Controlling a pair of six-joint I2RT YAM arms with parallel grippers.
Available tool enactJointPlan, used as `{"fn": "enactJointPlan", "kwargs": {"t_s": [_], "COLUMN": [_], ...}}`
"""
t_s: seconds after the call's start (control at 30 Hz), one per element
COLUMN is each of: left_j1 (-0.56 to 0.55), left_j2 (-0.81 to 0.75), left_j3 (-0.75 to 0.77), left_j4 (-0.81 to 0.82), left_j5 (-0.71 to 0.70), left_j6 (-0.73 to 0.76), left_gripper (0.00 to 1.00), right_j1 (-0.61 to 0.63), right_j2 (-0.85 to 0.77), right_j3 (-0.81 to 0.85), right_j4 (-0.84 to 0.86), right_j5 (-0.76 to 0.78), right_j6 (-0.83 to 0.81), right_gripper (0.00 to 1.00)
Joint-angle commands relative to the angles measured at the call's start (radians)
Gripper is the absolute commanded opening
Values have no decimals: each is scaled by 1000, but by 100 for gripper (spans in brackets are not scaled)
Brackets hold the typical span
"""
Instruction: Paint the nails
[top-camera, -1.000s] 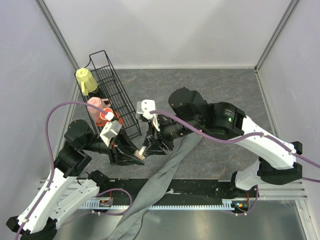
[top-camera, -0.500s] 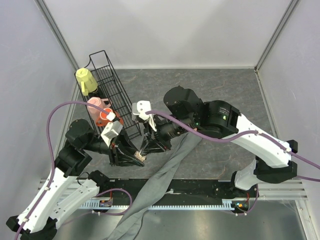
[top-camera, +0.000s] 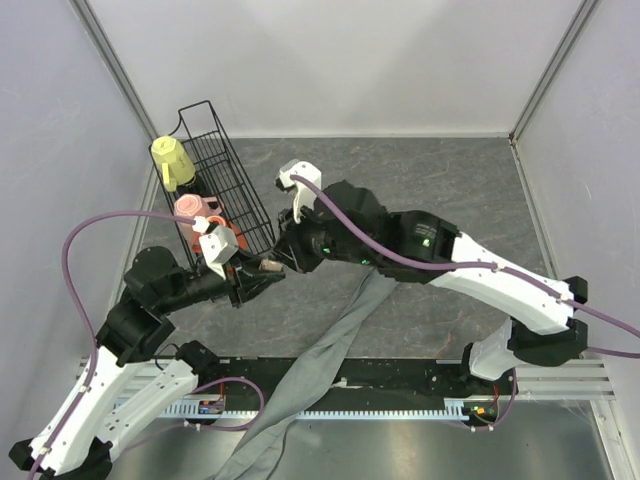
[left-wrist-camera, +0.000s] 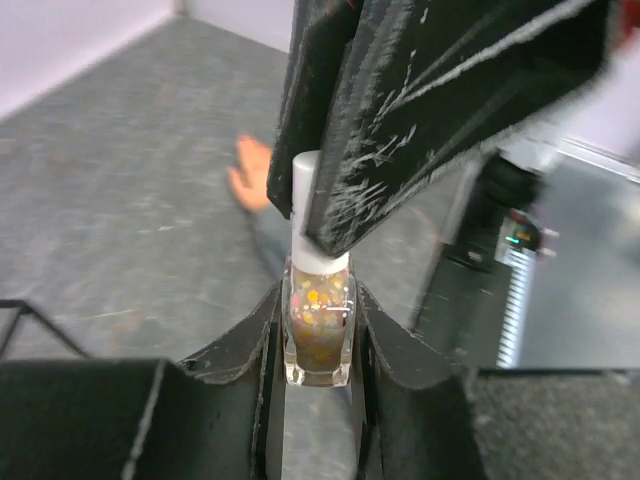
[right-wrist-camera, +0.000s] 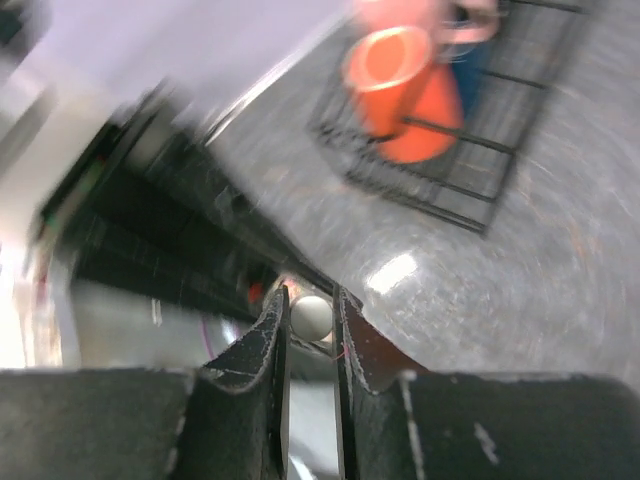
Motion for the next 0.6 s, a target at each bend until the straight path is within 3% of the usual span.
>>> {"fn": "enactJointPlan", "kwargs": {"t_s": [0.0, 0.1, 0.33, 0.37, 0.4, 0.5, 0.57], "left_j1": [18, 18, 18, 18, 18, 18, 18], "left_j2": [40, 61, -14, -18, -21, -18, -20], "left_j3": [-39, -48, -102, -100, -97, -74, -59], "left_j4": [244, 246, 214, 180, 157, 58, 13], "left_j5": [-285, -251, -214, -202, -167, -55, -4], "left_j6": [64, 57, 44, 46, 46, 55, 50], "left_gripper": [2, 2, 2, 2, 2, 2, 2], "right_j1": [184, 216, 226, 224, 221, 214, 206], "right_j2": [118, 137, 117, 114, 111, 74, 32], "right_j3": [57, 52, 50, 60, 73, 75, 69], "right_j4": [-92, -94, -55, -57, -55, -57, -58], "right_j5": [586, 636, 620, 610, 584, 543, 483], "right_j6": [456, 519, 475, 458, 418, 329, 277], "right_gripper": [0, 0, 3, 9, 26, 49, 58]}}
